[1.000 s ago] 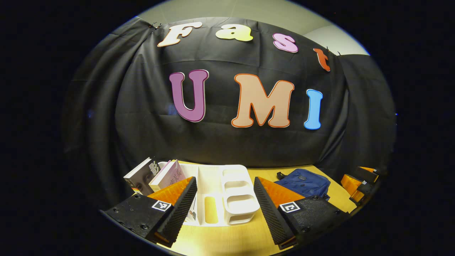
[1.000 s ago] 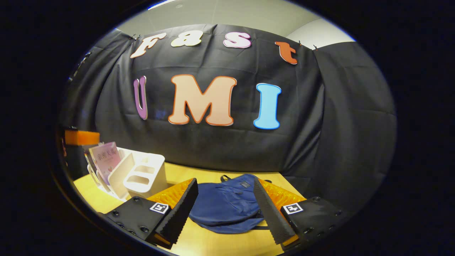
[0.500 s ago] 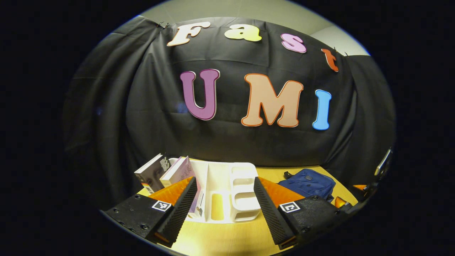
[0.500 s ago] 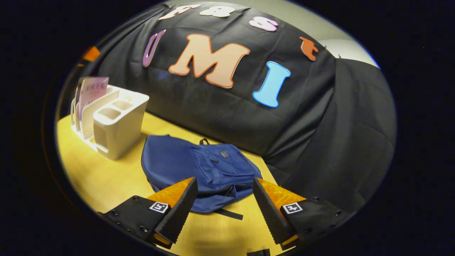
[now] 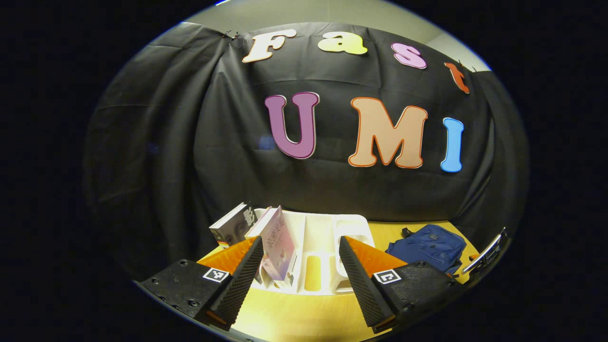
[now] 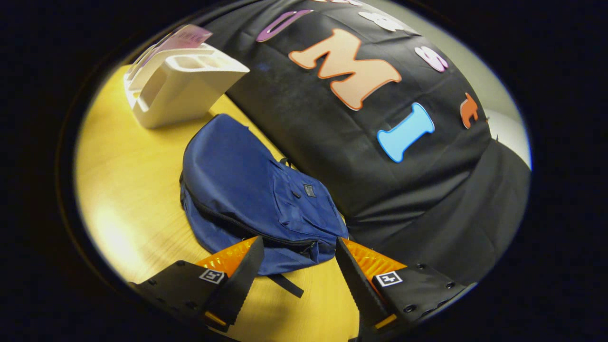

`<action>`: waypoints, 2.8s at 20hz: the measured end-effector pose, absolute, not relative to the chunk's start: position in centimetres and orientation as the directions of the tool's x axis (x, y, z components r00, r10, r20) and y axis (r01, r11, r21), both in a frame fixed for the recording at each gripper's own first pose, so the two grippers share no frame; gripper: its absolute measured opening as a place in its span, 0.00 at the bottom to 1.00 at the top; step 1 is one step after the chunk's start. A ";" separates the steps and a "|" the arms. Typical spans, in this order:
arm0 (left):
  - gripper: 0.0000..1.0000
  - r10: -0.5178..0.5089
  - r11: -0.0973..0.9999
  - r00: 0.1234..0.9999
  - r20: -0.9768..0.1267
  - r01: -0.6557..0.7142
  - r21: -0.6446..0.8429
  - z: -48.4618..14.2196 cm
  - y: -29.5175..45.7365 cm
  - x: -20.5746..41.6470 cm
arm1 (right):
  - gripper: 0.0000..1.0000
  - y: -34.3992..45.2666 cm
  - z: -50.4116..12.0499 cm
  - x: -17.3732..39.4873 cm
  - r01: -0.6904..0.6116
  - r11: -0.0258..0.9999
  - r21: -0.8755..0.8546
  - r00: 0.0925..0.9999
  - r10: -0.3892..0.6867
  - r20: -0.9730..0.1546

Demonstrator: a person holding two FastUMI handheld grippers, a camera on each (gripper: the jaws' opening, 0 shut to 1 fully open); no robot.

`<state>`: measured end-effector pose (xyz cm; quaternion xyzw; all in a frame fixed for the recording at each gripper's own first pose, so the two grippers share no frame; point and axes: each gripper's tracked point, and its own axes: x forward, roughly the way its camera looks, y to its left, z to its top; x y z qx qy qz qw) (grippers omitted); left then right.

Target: Open the schoolbag, grab two books from the bookshelf and put them into the schoolbag.

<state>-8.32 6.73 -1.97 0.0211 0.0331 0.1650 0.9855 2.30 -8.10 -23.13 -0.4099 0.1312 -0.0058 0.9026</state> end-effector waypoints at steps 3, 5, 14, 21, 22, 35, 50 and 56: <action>0.94 0.361 0.932 0.931 -0.056 -0.358 0.052 -1.7 7.5 -8.8 | 0.97 -7.3 -25.4 2.9 -0.161 0.595 -0.787 0.958 -0.097 -0.269; 0.94 0.383 0.923 0.922 -0.059 -0.380 0.058 -1.8 8.1 -9.1 | 0.97 -6.9 -25.8 3.3 -0.171 0.562 -0.809 0.959 -0.092 -0.267; 0.94 0.464 0.886 0.882 -0.081 -0.459 0.067 -2.5 9.9 -9.9 | 0.89 -4.3 -23.6 7.4 -0.138 0.536 -0.833 0.978 -0.057 -0.199; 0.94 0.484 0.875 0.871 -0.090 -0.481 0.052 -2.5 10.4 -10.5 | 1.00 -3.2 -23.2 10.7 -0.111 0.558 -0.823 0.983 -0.060 -0.173; 0.94 0.486 0.874 0.869 -0.092 -0.483 0.048 -2.6 10.5 -10.6 | 0.92 -2.9 -23.7 11.1 -0.121 0.557 -0.822 0.981 -0.058 -0.184; 0.94 0.463 0.884 0.866 -0.187 -0.467 0.025 -3.9 13.3 -9.3 | 0.07 -3.0 -21.9 12.7 -0.071 0.583 -0.809 0.981 -0.104 -0.162; 0.94 0.275 0.957 0.874 -0.400 -0.287 0.032 -3.3 17.7 3.0 | 0.07 -4.3 -19.3 11.9 -0.033 0.595 -0.803 0.974 -0.160 -0.159; 0.94 0.216 0.973 0.759 -0.614 -0.218 0.073 -7.1 19.7 4.6 | 0.07 -4.6 -18.3 11.2 -0.017 0.596 -0.803 0.972 -0.178 -0.152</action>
